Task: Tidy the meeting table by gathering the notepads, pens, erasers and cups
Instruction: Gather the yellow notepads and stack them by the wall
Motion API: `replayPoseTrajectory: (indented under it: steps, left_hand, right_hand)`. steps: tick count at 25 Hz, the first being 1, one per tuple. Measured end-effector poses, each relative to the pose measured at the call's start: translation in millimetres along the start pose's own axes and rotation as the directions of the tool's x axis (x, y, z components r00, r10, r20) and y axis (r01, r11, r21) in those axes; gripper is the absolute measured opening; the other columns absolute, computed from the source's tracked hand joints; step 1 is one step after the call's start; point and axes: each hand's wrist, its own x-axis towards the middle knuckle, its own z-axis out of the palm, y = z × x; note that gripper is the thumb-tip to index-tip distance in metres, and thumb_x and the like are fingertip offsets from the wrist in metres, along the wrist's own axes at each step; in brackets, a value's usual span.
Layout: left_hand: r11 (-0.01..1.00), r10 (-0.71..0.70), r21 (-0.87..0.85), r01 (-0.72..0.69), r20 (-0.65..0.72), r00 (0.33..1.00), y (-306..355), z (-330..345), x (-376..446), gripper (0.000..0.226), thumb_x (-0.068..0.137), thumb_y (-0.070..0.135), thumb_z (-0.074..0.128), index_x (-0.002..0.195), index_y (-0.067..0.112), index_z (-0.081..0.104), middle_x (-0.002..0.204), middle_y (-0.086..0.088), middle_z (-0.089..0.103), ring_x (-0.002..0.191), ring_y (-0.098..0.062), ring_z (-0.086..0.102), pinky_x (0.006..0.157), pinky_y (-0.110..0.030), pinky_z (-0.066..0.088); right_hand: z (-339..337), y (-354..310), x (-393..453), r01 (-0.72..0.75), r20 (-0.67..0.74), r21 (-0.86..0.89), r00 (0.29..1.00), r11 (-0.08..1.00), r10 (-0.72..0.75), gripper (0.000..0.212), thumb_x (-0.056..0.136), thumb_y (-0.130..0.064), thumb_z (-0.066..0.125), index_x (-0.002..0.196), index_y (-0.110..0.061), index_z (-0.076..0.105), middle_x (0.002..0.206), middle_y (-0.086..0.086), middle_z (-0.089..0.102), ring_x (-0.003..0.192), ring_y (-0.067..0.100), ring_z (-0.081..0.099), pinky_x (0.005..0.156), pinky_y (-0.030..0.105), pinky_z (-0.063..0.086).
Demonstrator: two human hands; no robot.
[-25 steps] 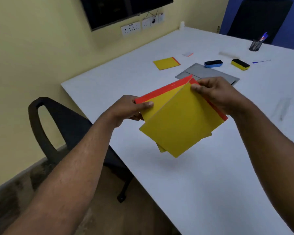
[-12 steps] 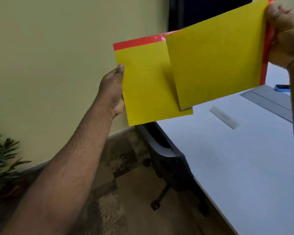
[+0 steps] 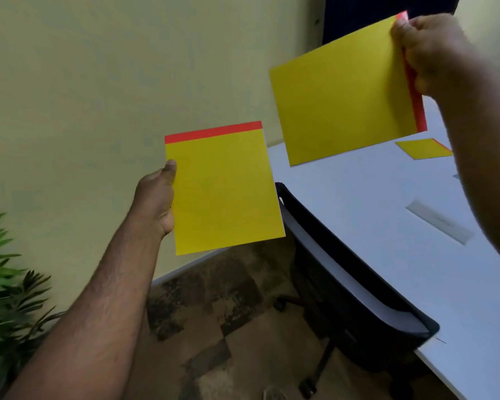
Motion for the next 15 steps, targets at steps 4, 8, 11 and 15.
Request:
replayPoseTrajectory:
  steps: [4, 8, 11, 15]
  left_hand:
    - [1.000, -0.014, 0.010, 0.014, 0.007, 1.000, -4, -1, 77, 0.058, 0.093, 0.042, 0.058, 0.143, 0.014, 0.046, 0.153, -0.007, 0.040, 0.143, -0.026, 0.033, 0.116, -0.052, 0.026]
    - [0.998, -0.062, 0.034, 0.059, 0.075, 0.995, 9, 14, 169, 0.059, 0.092, 0.045, 0.058, 0.142, 0.014, 0.048, 0.149, -0.009, 0.046, 0.139, -0.028, 0.039, 0.114, -0.056, 0.028]
    - [0.994, -0.097, 0.069, 0.088, 0.135, 0.986, 6, 35, 218, 0.060, 0.092, 0.046, 0.058, 0.141, 0.014, 0.049, 0.146, -0.010, 0.049, 0.138, -0.030, 0.041, 0.113, -0.058, 0.029]
    - [0.988, -0.138, 0.100, 0.119, 0.211, 0.968, 3, 71, 291, 0.063, 0.091, 0.049, 0.056, 0.143, 0.014, 0.047, 0.149, -0.010, 0.045, 0.140, -0.031, 0.038, 0.114, -0.059, 0.026]
  right_hand:
    - [64, 12, 45, -0.069, -0.069, -0.032, 0.995, 0.997, 0.067, 0.039, 0.099, -0.041, 0.045, 0.130, -0.018, 0.054, 0.121, 0.005, 0.056, 0.106, 0.015, 0.056, 0.088, 0.034, 0.047]
    - [117, 39, 119, -0.027, 0.023, -0.082, 0.999, 0.996, 0.029, 0.039, 0.100, -0.039, 0.044, 0.131, -0.016, 0.054, 0.118, 0.005, 0.055, 0.109, 0.018, 0.054, 0.089, 0.036, 0.045]
    - [158, 62, 158, 0.001, 0.121, -0.145, 0.993, 0.989, 0.017, 0.039, 0.099, -0.039, 0.046, 0.129, -0.016, 0.056, 0.116, 0.004, 0.057, 0.106, 0.019, 0.055, 0.086, 0.036, 0.045]
    - [225, 94, 213, -0.005, 0.191, -0.199, 0.981, 0.980, 0.044, 0.038, 0.097, -0.040, 0.050, 0.125, -0.016, 0.060, 0.118, 0.007, 0.060, 0.106, 0.024, 0.058, 0.084, 0.038, 0.049]
